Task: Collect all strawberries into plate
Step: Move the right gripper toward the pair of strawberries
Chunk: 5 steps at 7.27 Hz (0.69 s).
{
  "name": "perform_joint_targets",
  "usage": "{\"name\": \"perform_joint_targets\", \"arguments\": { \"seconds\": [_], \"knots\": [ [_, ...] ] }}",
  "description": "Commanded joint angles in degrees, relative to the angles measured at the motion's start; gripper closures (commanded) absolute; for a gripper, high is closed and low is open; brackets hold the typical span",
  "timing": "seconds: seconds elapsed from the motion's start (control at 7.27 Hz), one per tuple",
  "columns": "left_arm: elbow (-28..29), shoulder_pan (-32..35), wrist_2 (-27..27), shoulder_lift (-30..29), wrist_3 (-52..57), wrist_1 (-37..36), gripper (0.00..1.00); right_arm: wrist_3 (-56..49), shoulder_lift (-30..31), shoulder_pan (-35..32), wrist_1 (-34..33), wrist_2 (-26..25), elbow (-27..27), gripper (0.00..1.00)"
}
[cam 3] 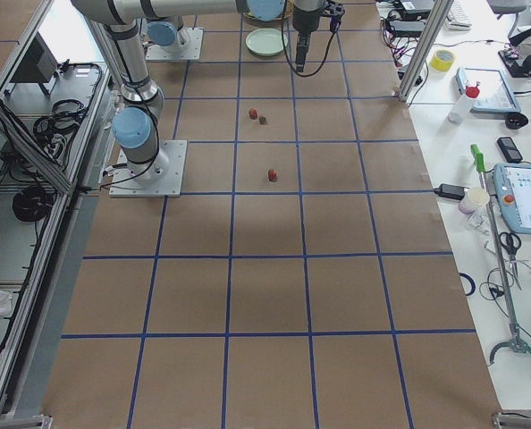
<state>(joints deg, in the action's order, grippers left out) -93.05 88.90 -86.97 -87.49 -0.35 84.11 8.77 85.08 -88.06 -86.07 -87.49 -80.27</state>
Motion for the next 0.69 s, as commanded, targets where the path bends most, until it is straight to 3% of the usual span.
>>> {"name": "perform_joint_targets", "arguments": {
  "seconds": [0.0, 0.55],
  "knots": [
    [-0.1, 0.0, 0.0, 0.0, 0.0, 0.0, 0.00, 0.1, -0.1, 0.0, -0.1, 0.1, -0.4, 0.00],
    [-0.1, 0.0, 0.0, 0.0, 0.0, 0.0, 0.00, -0.6, 0.1, 2.3, 0.3, 0.3, 0.0, 0.00]
  ]
}}
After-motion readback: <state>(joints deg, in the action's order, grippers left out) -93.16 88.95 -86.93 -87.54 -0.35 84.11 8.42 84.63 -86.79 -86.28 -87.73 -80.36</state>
